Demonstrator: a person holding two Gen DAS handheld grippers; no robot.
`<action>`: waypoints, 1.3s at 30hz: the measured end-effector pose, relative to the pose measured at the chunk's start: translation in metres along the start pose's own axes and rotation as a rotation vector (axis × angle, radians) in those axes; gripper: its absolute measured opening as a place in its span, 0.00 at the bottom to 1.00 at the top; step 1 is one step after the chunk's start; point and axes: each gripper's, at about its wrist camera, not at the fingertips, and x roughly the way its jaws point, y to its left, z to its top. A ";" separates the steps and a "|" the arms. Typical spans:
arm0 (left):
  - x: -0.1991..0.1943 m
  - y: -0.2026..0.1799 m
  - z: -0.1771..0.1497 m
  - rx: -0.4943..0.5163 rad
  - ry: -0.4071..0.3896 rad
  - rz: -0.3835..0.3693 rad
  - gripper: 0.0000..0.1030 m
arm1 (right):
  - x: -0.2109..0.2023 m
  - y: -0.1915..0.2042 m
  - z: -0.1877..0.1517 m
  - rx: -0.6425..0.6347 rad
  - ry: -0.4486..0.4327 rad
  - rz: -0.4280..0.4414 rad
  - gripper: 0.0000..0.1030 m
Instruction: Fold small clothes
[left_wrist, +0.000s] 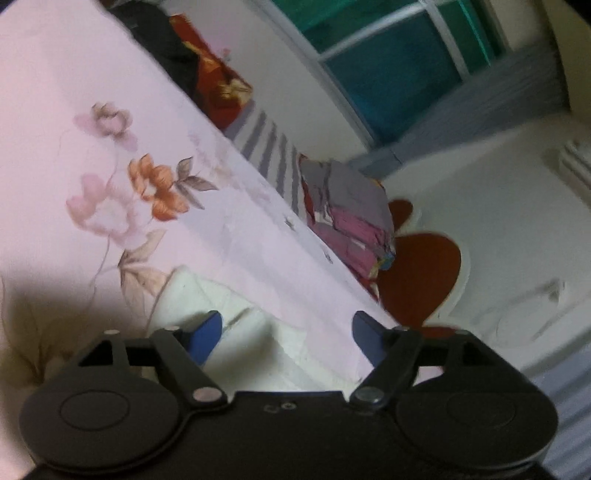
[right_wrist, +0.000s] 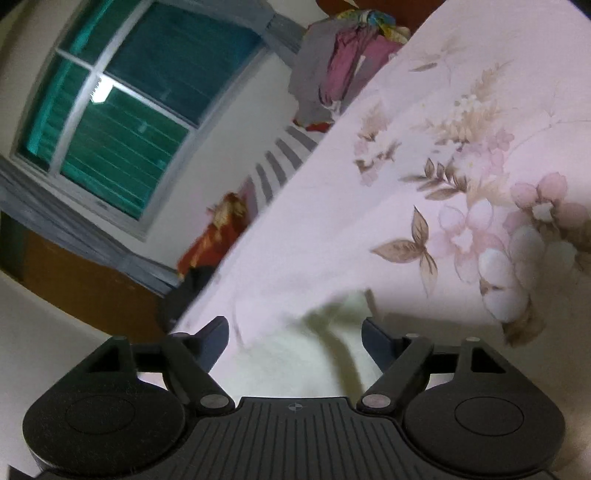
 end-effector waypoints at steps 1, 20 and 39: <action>-0.001 -0.006 0.000 0.063 0.016 0.031 0.63 | -0.003 0.001 0.001 -0.021 -0.005 -0.008 0.76; 0.001 -0.023 -0.027 0.451 0.032 0.336 0.28 | 0.021 0.049 -0.069 -0.748 0.079 -0.373 0.02; 0.065 -0.100 -0.085 0.798 0.105 0.297 0.42 | 0.074 0.090 -0.117 -0.820 0.098 -0.223 0.43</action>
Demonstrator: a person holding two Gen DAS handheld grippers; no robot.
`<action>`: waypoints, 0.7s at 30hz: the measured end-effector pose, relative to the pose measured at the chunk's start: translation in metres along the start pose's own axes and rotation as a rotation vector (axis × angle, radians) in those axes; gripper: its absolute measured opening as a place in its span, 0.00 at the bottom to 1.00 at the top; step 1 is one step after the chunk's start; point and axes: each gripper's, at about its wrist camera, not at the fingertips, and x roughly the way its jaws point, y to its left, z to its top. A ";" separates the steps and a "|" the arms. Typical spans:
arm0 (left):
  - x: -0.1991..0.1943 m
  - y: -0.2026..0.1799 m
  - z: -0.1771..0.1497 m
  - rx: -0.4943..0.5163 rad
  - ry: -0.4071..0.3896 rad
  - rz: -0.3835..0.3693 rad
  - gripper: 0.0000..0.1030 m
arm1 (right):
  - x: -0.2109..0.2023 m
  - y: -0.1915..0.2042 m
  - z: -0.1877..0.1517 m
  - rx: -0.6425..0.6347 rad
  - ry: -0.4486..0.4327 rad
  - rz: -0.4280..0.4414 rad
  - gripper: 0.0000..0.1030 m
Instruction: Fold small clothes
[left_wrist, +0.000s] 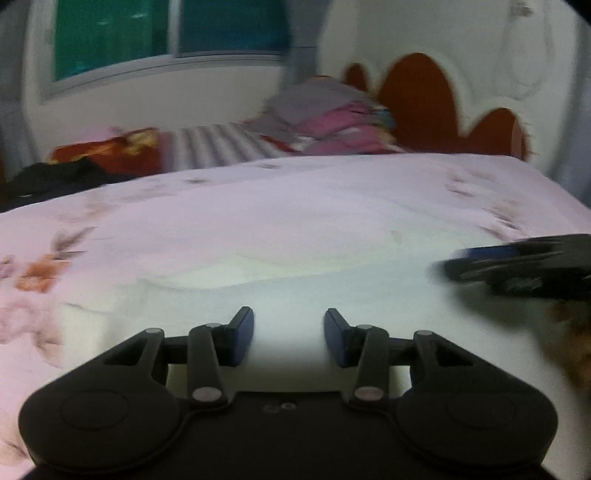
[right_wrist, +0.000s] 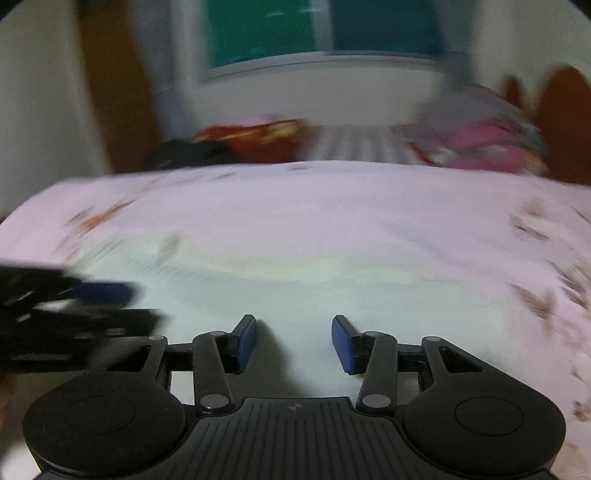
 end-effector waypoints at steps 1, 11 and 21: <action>0.000 0.013 -0.001 -0.033 -0.004 0.012 0.42 | 0.002 -0.009 0.003 0.007 -0.008 -0.071 0.43; -0.058 -0.016 -0.020 -0.143 -0.074 -0.035 0.61 | -0.035 0.007 0.001 -0.038 -0.008 0.006 0.43; -0.064 0.006 -0.054 -0.005 -0.027 0.166 0.59 | -0.044 -0.014 -0.033 -0.024 0.004 -0.131 0.43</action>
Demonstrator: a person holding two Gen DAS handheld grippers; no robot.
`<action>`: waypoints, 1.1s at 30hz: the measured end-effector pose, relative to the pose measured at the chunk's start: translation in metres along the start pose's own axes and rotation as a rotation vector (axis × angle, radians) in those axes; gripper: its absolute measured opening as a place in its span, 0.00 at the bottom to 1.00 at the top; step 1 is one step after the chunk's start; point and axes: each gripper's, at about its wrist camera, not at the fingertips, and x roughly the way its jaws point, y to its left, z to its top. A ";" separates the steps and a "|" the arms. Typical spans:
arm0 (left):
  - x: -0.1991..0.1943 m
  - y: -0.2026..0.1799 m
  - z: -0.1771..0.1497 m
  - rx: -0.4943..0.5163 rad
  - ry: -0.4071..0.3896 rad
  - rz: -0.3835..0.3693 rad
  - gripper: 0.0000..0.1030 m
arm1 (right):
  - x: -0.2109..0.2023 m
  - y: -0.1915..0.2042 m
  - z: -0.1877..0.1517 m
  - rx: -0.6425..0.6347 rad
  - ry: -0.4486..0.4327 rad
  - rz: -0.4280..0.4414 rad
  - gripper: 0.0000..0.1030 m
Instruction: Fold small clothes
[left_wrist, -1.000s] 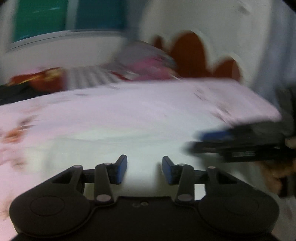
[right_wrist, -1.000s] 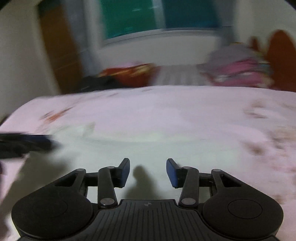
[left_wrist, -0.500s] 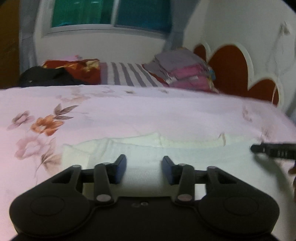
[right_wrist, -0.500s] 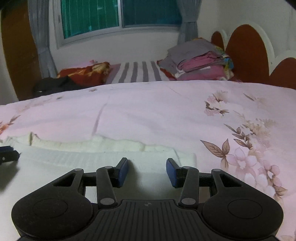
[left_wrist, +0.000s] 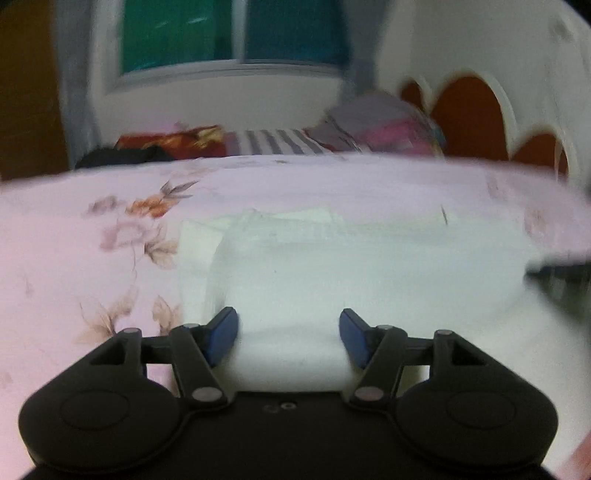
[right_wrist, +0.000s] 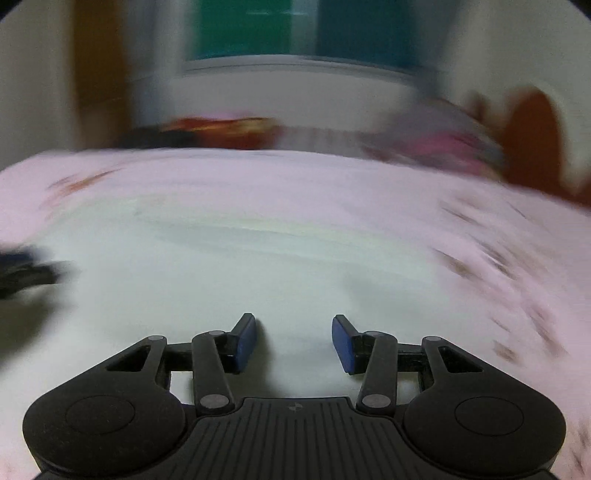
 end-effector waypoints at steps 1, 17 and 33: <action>-0.005 -0.009 0.004 0.041 -0.004 0.027 0.59 | -0.004 -0.006 0.001 0.053 0.008 0.020 0.43; -0.071 -0.041 -0.028 -0.117 -0.030 -0.118 0.59 | -0.076 0.059 -0.030 -0.033 0.007 0.122 0.43; -0.085 -0.043 -0.072 -0.093 0.025 -0.063 0.61 | -0.083 0.112 -0.073 -0.096 0.095 0.196 0.40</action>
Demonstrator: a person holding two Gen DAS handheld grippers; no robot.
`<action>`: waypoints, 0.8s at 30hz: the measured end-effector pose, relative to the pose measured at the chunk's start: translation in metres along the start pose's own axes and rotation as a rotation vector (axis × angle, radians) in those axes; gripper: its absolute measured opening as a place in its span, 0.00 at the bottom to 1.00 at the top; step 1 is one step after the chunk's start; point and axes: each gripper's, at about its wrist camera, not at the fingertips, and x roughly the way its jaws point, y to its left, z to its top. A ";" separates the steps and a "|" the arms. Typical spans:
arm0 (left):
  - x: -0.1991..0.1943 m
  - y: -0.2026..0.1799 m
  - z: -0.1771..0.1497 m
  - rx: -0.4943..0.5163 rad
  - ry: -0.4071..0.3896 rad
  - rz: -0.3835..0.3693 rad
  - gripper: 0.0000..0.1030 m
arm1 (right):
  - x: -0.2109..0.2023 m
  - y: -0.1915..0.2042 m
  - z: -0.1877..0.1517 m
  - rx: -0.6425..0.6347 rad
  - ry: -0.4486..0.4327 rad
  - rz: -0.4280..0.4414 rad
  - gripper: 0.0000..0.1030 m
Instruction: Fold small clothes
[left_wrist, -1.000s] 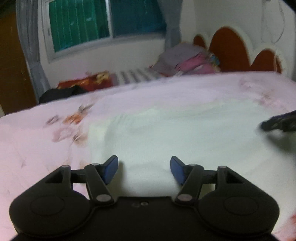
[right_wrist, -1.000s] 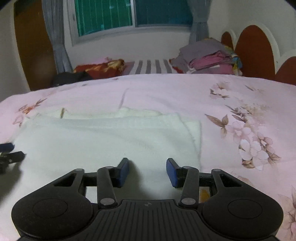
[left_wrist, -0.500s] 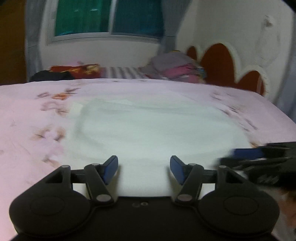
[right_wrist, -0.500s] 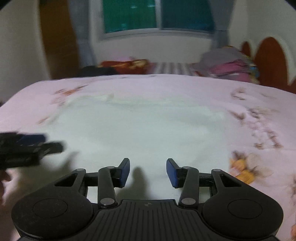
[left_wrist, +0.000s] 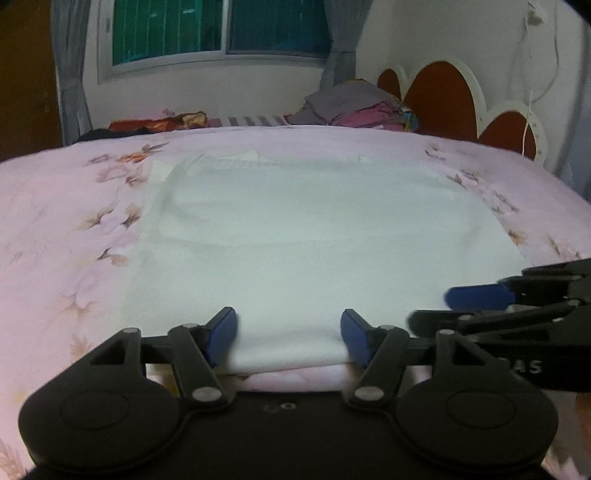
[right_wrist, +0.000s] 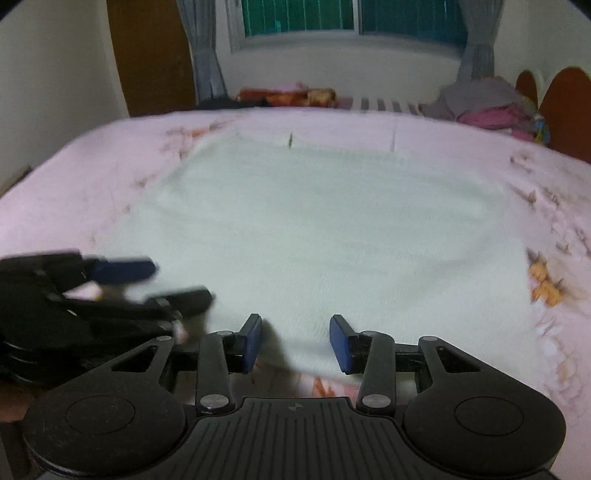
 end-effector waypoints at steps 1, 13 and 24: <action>-0.002 0.004 0.000 -0.003 -0.003 0.017 0.61 | -0.001 -0.001 0.000 -0.012 -0.001 -0.004 0.40; -0.023 -0.010 0.004 -0.028 -0.055 0.036 0.69 | -0.052 -0.074 -0.010 0.162 -0.060 -0.186 0.40; -0.017 0.020 -0.013 -0.043 0.034 0.136 0.68 | -0.041 -0.073 -0.022 0.175 -0.008 -0.206 0.40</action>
